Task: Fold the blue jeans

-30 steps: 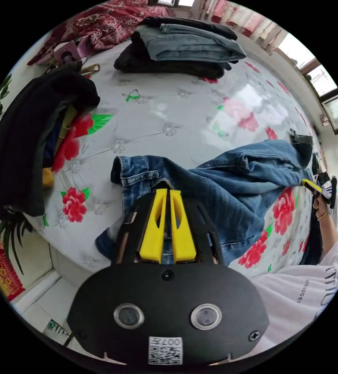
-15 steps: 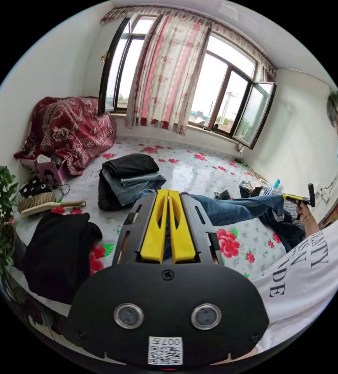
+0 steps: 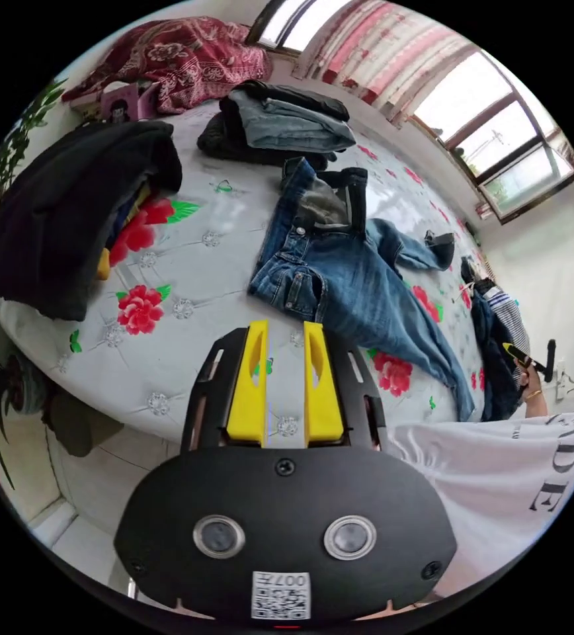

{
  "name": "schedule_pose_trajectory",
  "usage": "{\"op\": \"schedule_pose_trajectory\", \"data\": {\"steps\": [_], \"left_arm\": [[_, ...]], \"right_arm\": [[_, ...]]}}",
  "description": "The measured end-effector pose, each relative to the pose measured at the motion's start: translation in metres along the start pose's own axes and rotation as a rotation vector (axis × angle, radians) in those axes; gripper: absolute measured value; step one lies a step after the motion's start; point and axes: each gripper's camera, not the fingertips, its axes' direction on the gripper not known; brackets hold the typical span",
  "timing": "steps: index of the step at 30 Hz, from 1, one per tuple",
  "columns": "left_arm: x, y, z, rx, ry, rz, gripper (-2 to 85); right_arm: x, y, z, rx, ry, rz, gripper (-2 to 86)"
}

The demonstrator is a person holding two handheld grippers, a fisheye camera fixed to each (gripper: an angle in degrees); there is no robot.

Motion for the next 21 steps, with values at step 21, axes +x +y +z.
{"op": "schedule_pose_trajectory", "data": {"steps": [21], "left_arm": [[0.078, -0.094, 0.156, -0.165, -0.233, 0.027, 0.1]], "right_arm": [[0.009, 0.092, -0.011, -0.042, 0.022, 0.075, 0.4]]}}
